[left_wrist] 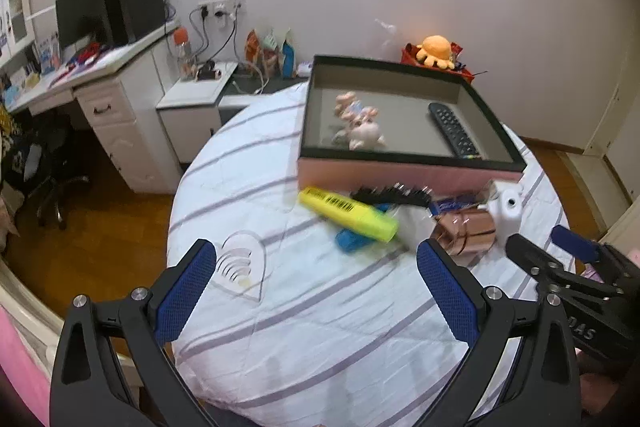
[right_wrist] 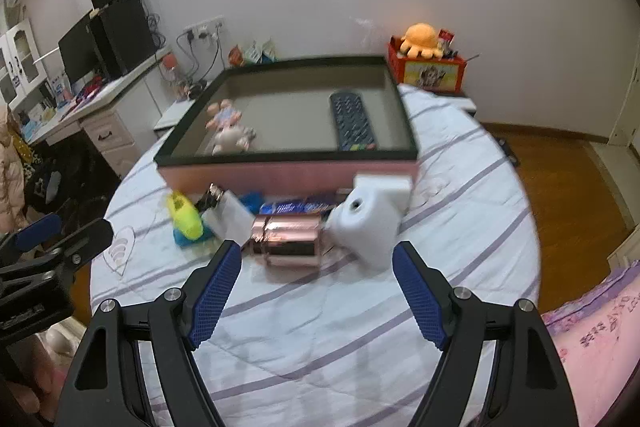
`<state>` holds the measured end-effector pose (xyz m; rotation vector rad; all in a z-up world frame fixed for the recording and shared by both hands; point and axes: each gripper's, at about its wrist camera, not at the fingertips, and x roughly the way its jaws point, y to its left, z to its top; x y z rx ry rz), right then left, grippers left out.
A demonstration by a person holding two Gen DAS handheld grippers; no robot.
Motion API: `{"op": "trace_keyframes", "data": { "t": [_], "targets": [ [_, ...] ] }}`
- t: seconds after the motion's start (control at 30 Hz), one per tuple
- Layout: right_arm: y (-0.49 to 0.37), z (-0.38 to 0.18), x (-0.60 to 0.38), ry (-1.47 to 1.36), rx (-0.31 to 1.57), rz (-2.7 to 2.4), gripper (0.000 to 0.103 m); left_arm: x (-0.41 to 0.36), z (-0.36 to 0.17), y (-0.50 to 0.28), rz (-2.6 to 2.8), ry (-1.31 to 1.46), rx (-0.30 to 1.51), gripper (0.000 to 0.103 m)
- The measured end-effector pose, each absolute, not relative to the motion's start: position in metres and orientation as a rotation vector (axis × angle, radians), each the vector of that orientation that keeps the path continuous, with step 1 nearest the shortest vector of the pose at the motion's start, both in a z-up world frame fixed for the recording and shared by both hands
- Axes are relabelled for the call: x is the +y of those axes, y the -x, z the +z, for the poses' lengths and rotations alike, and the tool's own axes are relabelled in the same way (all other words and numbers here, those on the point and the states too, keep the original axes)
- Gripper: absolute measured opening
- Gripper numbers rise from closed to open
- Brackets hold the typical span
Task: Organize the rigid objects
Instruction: 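Withdraw the left tool while moving the right tool toward the copper can, then grasp the copper can with the right tool and lift it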
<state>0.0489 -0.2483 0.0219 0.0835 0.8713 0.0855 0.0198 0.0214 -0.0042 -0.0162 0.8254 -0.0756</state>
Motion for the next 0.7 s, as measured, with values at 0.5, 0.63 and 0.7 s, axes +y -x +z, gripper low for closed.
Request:
{"op": "trace_keyframes", "data": {
  "t": [0.5, 0.63, 0.7],
  "targets": [
    [-0.086, -0.032, -0.227, -0.137, 0.976, 0.021, 0.077, 0.046, -0.036, -0.040, -0.095, 0.052, 0.885, 0.102],
    [-0.094, -0.043, -0.226, -0.154, 0.983, 0.015, 0.057, 0.047, -0.042, -0.046, -0.097, 0.056, 0.898, 0.102],
    [-0.096, -0.047, -0.224, -0.135, 0.980, 0.014, 0.055, 0.047, -0.043, -0.047, -0.096, 0.057, 0.900, 0.102]
  ]
}}
